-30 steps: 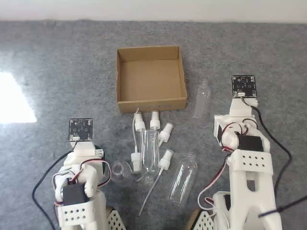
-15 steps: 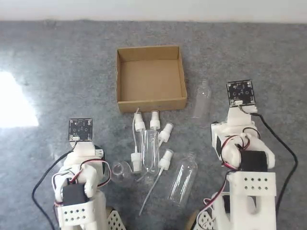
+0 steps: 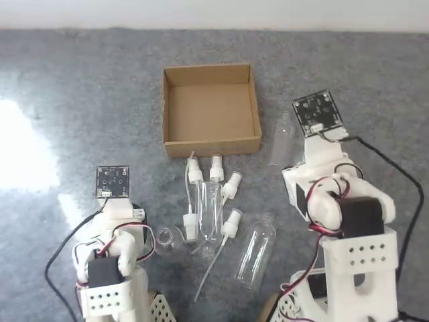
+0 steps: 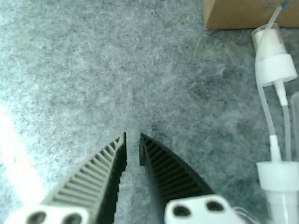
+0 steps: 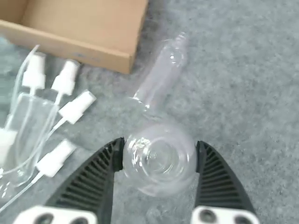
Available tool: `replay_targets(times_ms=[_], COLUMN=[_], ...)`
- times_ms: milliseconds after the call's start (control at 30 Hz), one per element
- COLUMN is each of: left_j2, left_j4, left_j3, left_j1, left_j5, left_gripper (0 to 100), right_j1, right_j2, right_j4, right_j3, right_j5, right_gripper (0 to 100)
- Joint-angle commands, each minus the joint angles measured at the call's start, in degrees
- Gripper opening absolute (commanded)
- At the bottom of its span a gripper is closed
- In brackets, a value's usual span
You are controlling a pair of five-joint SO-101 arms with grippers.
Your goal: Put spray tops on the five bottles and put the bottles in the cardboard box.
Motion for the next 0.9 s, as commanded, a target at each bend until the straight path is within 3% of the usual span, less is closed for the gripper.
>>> replay_targets(times_ms=[0,333,500,867], left_j2=[-1.05,-1.05,-1.05,-1.14], left_j4=[0.26,0.26,0.26,-1.49], left_j3=[-0.57,-0.57,-0.57,-0.84], left_j1=[-0.18,1.49,4.48,4.04], left_j5=[-0.09,-0.09,-0.09,-0.44], left_gripper=[4,4,4,4], right_j1=[-3.74,-5.76,-5.23,-2.24], right_j2=[3.30,3.30,3.30,3.82], right_j4=[3.38,4.26,0.04,-12.97], right_j3=[-7.38,-5.19,0.79,13.80], right_j5=[0.53,0.44,0.97,1.05], right_gripper=[12.4,12.2,12.2,12.2])
